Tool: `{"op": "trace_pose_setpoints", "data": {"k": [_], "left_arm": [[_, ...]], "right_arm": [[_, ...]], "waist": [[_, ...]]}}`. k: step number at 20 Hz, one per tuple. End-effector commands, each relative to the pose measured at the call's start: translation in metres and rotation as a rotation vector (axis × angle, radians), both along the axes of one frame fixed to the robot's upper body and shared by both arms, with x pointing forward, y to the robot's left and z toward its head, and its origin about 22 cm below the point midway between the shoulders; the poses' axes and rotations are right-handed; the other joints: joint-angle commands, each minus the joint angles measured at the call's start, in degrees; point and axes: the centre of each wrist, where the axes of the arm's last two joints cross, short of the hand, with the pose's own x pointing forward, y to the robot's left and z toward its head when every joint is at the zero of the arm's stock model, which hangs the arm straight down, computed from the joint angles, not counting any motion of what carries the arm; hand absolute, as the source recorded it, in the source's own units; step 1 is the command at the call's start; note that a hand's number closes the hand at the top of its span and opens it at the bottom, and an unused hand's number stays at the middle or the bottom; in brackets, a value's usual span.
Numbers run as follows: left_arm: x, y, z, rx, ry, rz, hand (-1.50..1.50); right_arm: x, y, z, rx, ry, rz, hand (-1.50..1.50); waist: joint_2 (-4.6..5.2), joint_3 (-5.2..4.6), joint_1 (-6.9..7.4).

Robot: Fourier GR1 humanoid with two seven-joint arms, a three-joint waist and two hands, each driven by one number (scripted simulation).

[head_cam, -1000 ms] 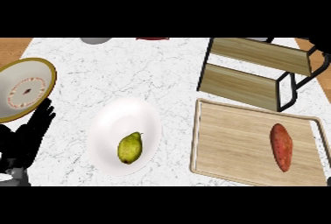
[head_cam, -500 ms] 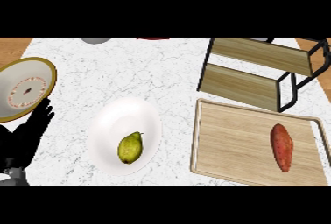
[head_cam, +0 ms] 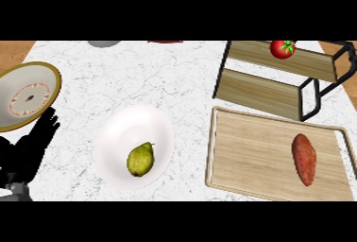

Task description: Pick the tomato from the tray and place it in the tiered shelf

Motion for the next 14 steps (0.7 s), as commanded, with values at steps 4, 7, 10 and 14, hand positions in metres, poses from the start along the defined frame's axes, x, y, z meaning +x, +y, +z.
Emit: {"op": "trace_pose_setpoints", "data": {"k": [4, 7, 10, 14], "left_arm": [[-0.019, -0.009, -0.015, 0.004, 0.008, 0.005, 0.0], [-0.012, -0.01, 0.005, 0.008, 0.005, -0.003, 0.0], [-0.007, 0.0, -0.003, -0.001, -0.008, 0.023, 0.0], [0.007, -0.009, 0.007, -0.007, 0.0, 0.02, 0.0]], "right_arm": [[0.001, -0.027, -0.004, 0.075, -0.092, 0.058, -1.5], [0.007, -0.019, 0.0, 0.188, -0.103, 0.062, -1.5], [-0.003, -0.029, 0.014, 0.318, -0.133, 0.068, -1.5], [-0.007, -0.059, 0.015, 0.443, -0.176, 0.094, -1.5]], "waist": [[-0.08, 0.02, -0.14], [-0.12, 0.03, 0.11], [-0.2, 0.0, -0.44], [-0.07, 0.03, -0.46]]}}
